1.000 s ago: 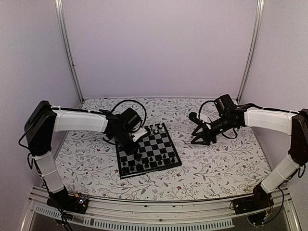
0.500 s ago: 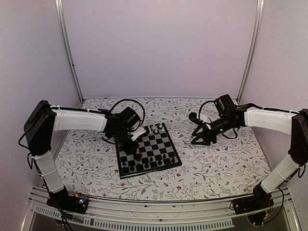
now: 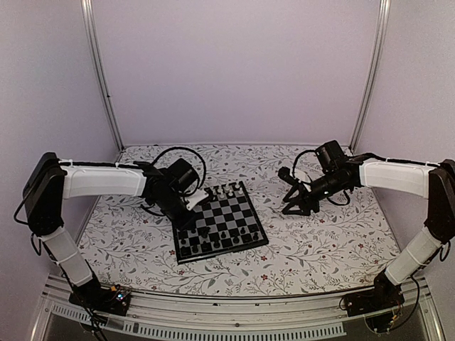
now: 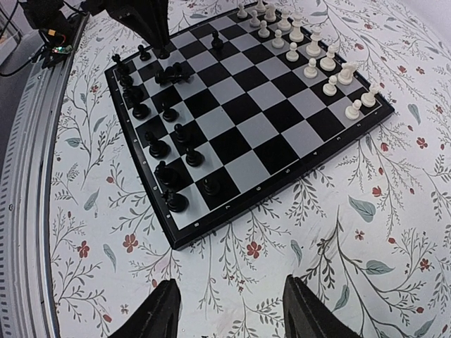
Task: Set up the chess pieces on the board
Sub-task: Pick up the chess piece from the chessboard, then place the chess piece on the chessboard.
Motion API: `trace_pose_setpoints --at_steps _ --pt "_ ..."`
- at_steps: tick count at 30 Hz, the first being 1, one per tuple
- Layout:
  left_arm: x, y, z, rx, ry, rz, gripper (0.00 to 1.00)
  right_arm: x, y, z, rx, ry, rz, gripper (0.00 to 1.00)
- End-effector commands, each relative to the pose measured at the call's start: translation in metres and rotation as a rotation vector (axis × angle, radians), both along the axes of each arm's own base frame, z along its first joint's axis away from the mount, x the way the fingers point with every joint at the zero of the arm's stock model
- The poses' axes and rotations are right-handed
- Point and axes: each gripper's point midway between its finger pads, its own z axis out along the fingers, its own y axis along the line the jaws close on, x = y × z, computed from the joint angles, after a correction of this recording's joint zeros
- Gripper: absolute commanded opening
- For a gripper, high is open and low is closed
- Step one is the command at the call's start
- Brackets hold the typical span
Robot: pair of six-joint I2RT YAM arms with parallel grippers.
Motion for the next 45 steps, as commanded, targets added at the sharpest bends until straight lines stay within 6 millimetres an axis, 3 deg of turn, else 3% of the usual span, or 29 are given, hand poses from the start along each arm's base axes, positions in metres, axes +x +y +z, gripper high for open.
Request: trace_pose_setpoints --at_steps 1,14,28,34,38,45 --pt "-0.018 0.000 -0.002 -0.019 0.057 -0.007 0.00 0.000 0.003 0.003 0.015 0.011 0.018 0.52" --pt "-0.033 -0.010 -0.013 -0.015 0.098 -0.051 0.01 -0.001 0.003 0.005 0.016 0.009 0.020 0.52" --pt "-0.039 -0.004 -0.024 0.047 0.117 -0.055 0.01 -0.002 0.003 0.007 0.019 0.003 0.021 0.52" --pt "-0.037 0.000 -0.020 0.063 0.101 -0.050 0.02 -0.002 0.003 0.007 0.020 0.005 0.023 0.52" --pt "-0.033 -0.002 -0.016 0.063 0.080 -0.039 0.13 -0.002 0.003 0.007 0.019 0.005 0.023 0.52" --pt "-0.014 -0.024 0.009 -0.017 0.013 -0.029 0.20 -0.002 0.003 0.007 0.019 0.004 0.024 0.52"
